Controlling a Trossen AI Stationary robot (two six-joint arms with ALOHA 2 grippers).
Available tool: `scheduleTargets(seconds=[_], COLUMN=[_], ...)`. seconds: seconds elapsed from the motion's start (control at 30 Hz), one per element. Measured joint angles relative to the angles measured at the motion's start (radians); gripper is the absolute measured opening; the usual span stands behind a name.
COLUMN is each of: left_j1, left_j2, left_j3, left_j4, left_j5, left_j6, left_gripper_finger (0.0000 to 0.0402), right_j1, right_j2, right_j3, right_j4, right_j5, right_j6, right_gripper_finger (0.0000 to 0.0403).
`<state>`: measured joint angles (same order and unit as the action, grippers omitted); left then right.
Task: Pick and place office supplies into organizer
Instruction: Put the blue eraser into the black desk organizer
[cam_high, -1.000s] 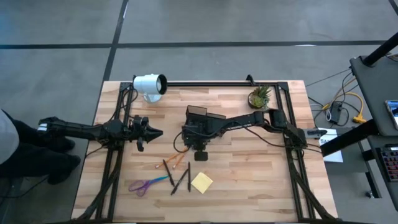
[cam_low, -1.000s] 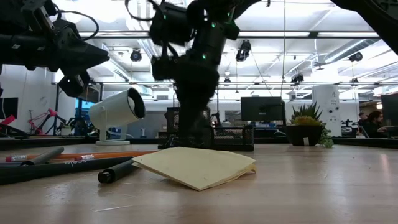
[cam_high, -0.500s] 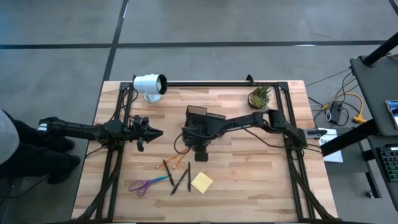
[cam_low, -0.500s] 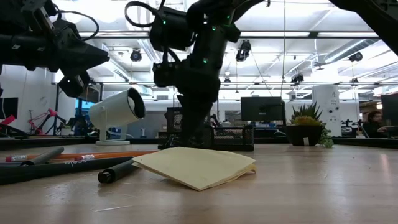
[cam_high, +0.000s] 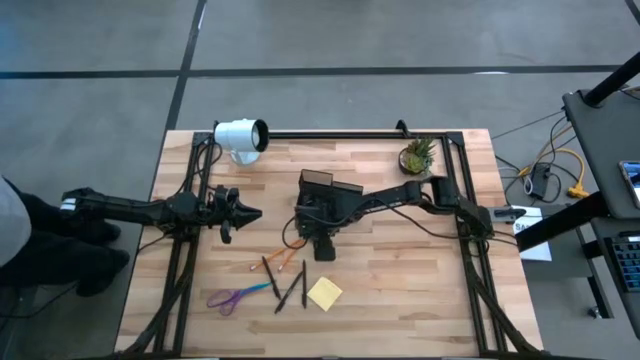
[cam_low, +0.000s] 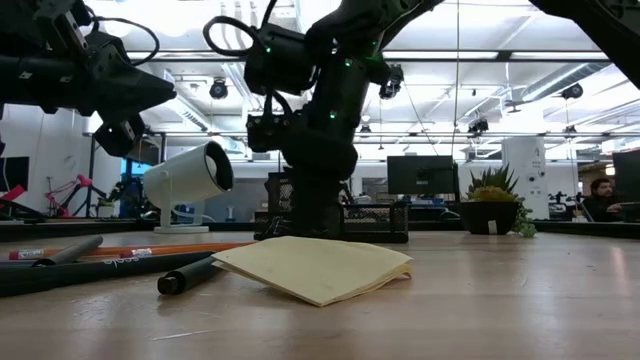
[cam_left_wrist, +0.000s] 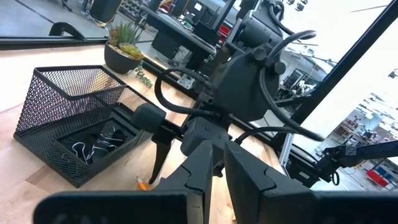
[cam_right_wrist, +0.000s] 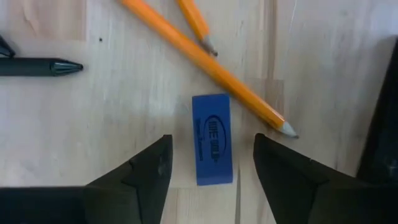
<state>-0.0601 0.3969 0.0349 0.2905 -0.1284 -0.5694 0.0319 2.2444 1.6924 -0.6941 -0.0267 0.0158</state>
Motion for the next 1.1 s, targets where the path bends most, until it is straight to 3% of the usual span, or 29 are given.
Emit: scheduleTargets(seconds=[0.23,0.7,1.1], left_j1=[0.0,0.0,0.0], left_j2=[0.0,0.0,-0.001], left_j3=[0.0,0.0,0.0], left_j4=[0.0,0.0,0.001], left_j5=[0.0,0.0,0.0], left_j6=[0.0,0.0,0.0], left_gripper_finger=[0.0027,0.0027,0.0027], right_j1=[0.0,0.0,0.001], right_j2=[0.0,-0.006,0.006], right_j3=[-0.02,-0.059,0.034], right_j4=[0.031,0.035,-0.031], right_j5=[0.001,0.013,0.052], right_j6=[0.032,0.012,0.007], right_gripper_finger=[0.0177,0.0059,0.0049])
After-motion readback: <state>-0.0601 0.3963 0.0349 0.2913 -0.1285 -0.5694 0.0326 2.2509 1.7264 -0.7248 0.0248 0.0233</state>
